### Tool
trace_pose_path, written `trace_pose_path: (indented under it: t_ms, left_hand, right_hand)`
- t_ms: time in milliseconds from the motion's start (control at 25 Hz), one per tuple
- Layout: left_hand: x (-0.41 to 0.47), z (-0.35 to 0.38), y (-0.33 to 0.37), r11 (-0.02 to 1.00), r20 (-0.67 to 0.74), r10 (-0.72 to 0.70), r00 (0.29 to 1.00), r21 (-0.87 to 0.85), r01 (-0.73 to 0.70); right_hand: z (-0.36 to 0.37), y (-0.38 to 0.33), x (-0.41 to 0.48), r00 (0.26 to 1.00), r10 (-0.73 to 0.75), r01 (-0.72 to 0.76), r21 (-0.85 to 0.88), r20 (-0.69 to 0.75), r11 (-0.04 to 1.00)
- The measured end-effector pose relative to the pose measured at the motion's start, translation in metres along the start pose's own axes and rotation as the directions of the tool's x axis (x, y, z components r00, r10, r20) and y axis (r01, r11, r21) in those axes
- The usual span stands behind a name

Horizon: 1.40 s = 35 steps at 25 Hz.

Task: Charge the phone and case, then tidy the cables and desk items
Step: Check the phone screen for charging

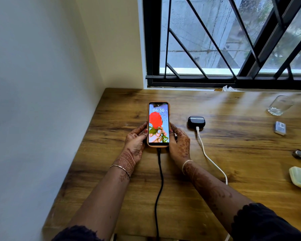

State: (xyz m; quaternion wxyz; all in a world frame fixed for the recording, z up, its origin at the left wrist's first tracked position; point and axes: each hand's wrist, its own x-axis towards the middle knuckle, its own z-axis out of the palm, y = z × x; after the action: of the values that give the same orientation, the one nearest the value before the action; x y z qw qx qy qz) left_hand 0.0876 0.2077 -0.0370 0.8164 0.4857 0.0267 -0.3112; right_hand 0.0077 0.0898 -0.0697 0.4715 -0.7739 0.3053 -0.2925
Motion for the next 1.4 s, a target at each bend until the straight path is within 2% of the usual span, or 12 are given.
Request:
trace_pose_path:
  t_ms: [1400]
  left_hand:
    - [0.0028, -0.0035, -0.0008, 0.999, 0.024, -0.002, 1.0, 0.035, 0.001]
  right_hand:
    - [0.0004, 0.0, -0.0002, 1.0, -0.005, 0.005, -0.011, 0.012, 1.0]
